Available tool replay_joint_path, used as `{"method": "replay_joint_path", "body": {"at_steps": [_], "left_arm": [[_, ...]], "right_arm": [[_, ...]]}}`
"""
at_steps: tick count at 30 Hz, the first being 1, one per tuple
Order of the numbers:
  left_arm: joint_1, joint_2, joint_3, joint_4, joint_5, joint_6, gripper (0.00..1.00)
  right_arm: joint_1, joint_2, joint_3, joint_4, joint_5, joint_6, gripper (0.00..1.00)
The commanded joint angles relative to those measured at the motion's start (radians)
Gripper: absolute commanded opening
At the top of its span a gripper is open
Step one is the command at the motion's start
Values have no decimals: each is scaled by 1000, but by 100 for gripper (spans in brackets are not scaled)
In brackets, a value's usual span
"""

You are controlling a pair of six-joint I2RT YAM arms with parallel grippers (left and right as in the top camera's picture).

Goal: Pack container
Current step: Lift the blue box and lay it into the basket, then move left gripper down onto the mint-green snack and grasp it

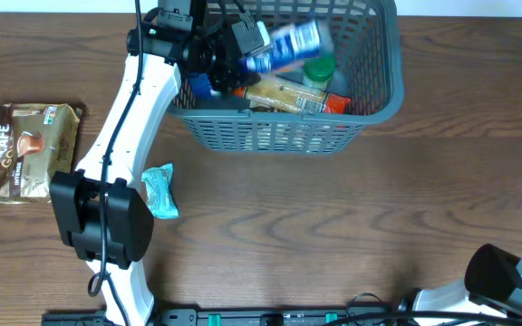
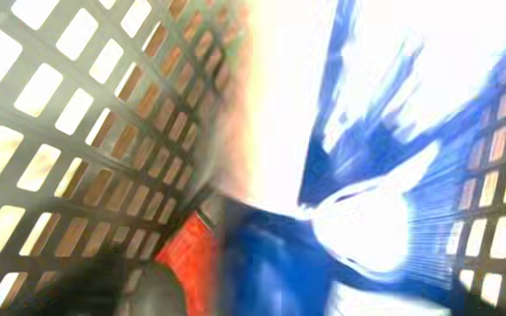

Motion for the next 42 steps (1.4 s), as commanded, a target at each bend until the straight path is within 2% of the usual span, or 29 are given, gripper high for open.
{"method": "replay_joint_path", "body": {"at_steps": [1,6,11,13,15,17,19,28,32,37,42], "left_arm": [[2,-51,11,16,17,-54,98],[2,-134,11,88,-6,-184,98],[5,-248,11,197,-211,-415,98],[7,-304,11,214,-392,-538,98],[13,-362,11,191,-689,-756,99],[26,-421,11,90,-924,-958,98],[45,-475,11,-39,-1001,-1044,99],[83,-562,6,-568,-1002,-1205,99],[83,-561,-43,-698,-998,-1300,99],[83,-561,-142,-747,-940,-1315,98],[83,-566,-270,-672,-837,-1193,98]], "right_arm": [[-3,6,-4,-1,-3,15,99],[-3,6,-4,-1,-3,16,99],[-3,6,-4,-1,-3,16,99],[-3,6,-4,-1,-3,16,99],[-3,6,-4,-1,-3,16,99],[-3,6,-4,-1,-3,16,99],[-3,6,-4,-1,-3,16,99],[-3,6,-4,-1,-3,16,99],[-3,6,-4,-1,-3,15,99],[-3,6,-4,-1,-3,16,99],[-3,6,-4,-1,-3,15,99]]}}
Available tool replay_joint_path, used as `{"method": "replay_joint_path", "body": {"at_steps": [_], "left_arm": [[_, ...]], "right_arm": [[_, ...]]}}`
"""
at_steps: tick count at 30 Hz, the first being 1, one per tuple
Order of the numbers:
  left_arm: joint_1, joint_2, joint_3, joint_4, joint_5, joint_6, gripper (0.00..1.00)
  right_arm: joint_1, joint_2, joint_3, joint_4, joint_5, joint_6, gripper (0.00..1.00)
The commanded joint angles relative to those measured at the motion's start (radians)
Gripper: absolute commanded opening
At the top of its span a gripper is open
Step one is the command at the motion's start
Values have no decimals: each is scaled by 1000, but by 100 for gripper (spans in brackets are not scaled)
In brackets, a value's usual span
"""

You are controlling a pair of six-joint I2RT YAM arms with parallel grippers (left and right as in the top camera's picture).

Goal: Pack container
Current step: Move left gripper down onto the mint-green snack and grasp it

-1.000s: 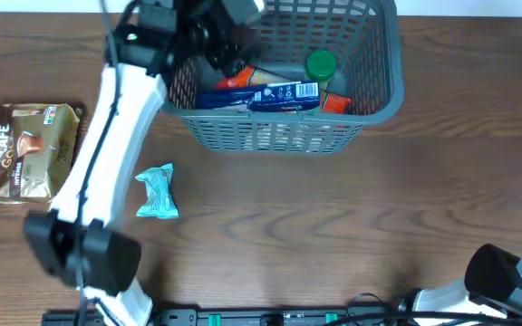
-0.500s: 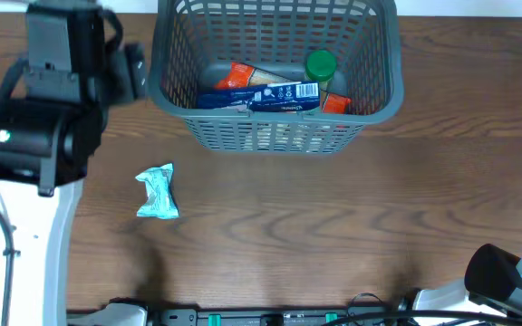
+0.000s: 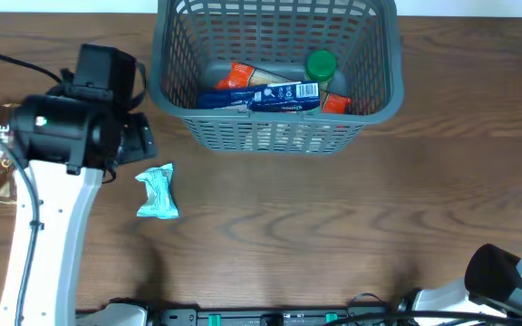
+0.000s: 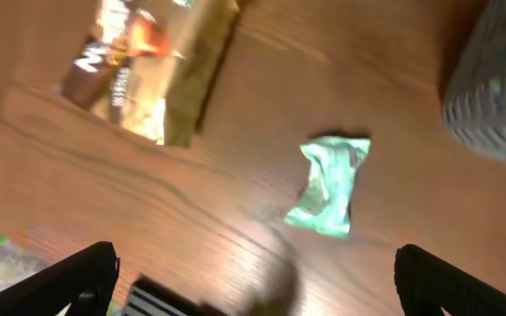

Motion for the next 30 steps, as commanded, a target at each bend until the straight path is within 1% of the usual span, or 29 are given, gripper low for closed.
{"method": "replay_joint_path", "body": {"at_steps": [1,6,9,12,23,30], "left_arm": [[2,-1,-74,40,92,76,98],[3,-32,-215,151,190,97,99],[3,-56,-291,188,203,53,99],[3,-81,-370,221,230,46,98],[5,-139,-623,374,278,27,98],[11,-139,-768,524,278,32,98]], "right_arm": [[-3,6,-4,-1,-4,16,99],[-3,6,-4,-1,-4,15,99],[-3,6,-4,-1,-4,16,99],[-3,6,-4,-1,-4,16,99],[-3,6,-4,-1,-4,16,99],[-3,6,-4,-1,-4,16,99]]}}
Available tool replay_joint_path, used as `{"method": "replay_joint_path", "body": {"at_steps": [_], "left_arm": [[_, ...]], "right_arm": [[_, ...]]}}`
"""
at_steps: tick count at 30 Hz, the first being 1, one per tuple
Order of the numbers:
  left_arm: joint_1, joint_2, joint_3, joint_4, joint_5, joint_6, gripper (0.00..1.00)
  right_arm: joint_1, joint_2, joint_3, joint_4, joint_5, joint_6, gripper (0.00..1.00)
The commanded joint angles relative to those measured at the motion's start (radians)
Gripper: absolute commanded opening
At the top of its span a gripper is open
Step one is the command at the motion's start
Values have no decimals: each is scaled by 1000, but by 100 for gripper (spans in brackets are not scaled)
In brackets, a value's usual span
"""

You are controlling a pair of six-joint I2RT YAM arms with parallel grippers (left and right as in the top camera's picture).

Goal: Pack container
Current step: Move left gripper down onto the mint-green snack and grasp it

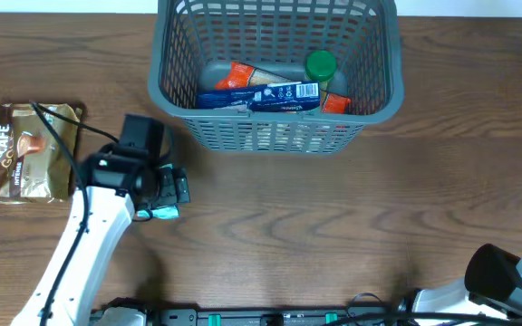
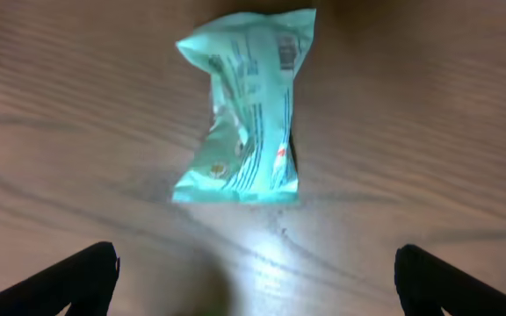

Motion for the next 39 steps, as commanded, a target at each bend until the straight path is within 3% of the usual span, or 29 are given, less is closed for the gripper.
{"method": "replay_joint_path", "body": {"at_steps": [1,11,17,29,31,33,34,36,39], "left_arm": [[13,-7,-62,56,4,-12,98],[103,27,-156,232,18,39,98],[110,119,-156,279,29,102,99],[110,310,-156,386,55,112,98],[110,326,-156,393,55,112,85],[110,335,-156,393,55,112,53],[110,336,-156,393,55,112,31],[110,336,-156,392,55,111,6],[110,335,-156,391,55,111,6]], "right_arm": [[-3,6,-4,-1,-4,16,99],[-3,6,-4,-1,-4,16,99],[-3,6,-4,-1,-4,16,99],[-3,6,-4,-1,-4,15,99],[-3,6,-4,-1,-4,16,99],[-3,6,-4,-1,-4,15,99],[-3,6,-4,-1,-4,16,99],[-3,6,-4,-1,-4,16,99],[-3,6,-4,-1,-4,15,99]]}}
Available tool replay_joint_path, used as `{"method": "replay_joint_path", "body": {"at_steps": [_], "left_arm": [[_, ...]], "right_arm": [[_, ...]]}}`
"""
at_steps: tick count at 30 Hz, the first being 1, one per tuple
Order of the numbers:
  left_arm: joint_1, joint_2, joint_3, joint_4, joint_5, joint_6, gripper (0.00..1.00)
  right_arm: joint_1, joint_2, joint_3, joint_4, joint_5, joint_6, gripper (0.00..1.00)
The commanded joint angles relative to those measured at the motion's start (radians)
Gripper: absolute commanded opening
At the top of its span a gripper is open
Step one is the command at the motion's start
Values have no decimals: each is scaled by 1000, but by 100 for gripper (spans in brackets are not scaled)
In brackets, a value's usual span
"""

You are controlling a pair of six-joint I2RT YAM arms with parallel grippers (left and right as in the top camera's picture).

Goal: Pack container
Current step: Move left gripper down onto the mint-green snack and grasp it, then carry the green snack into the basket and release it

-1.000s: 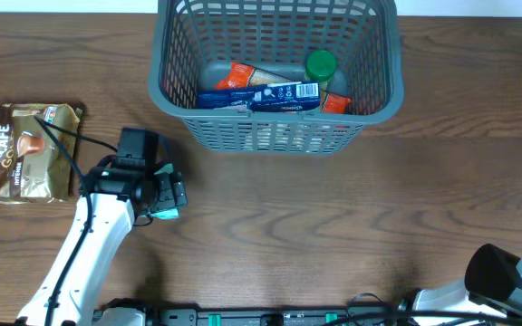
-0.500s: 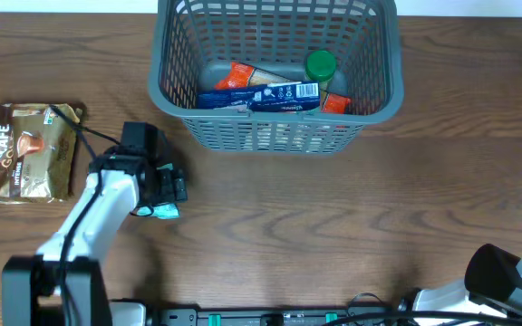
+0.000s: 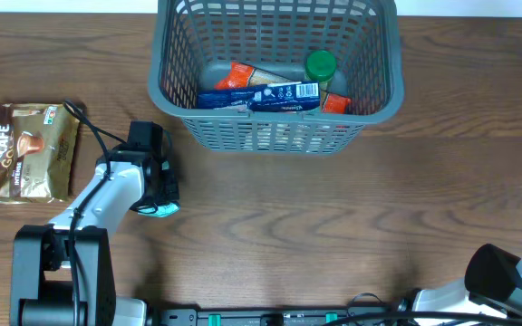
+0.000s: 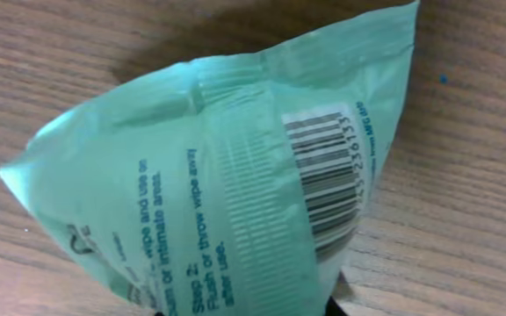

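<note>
A teal wipe packet (image 4: 235, 175) with a barcode fills the left wrist view, bunched to a narrow end at the bottom edge, where my left gripper (image 4: 244, 309) is shut on it. From overhead, only a teal corner of the packet (image 3: 156, 211) shows under the left gripper (image 3: 159, 196), on the table below and left of the grey basket (image 3: 279, 136). The basket holds a blue packet (image 3: 275, 93), orange packs (image 3: 235, 76) and a green-lidded jar (image 3: 321, 65). My right gripper is out of view.
A brown Nescafe bag (image 3: 25, 149) lies flat at the left edge of the wooden table (image 3: 333, 226). The right arm's base (image 3: 506, 281) sits at the bottom right corner. A dark rail runs along the table's front edge.
My left gripper was open a little above the flat teal packet. Now it is down on it and shut, and the packet is bunched between the fingers.
The left gripper was inside the basket with a blue packet at it. Then that packet lay in the basket and the arm was out over the table's left side. It stood open over the teal packet, and now grips it.
</note>
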Motion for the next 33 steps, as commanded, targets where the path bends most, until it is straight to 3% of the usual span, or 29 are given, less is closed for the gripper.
{"method": "replay_joint_path", "body": {"at_steps": [1,8,14,19,25,30,33], "left_arm": [[5,12,-6,2,-2,5,6],[8,-76,99,-84,-26,14,6],[36,-213,409,-260,-146,40,6],[49,-293,673,-285,-154,43,6],[49,-333,894,-158,105,43,6],[27,-324,918,45,411,49,6],[-12,-290,918,112,498,86,6]], "right_arm": [[-3,6,-4,-1,-3,16,99],[-3,6,-4,-1,-3,16,99],[-3,6,-4,-1,-3,15,99],[-3,6,-4,-1,-3,16,99],[-3,6,-4,-1,-3,15,99],[-3,6,-4,-1,-3,16,99],[-3,6,-4,-1,-3,15,99]]}}
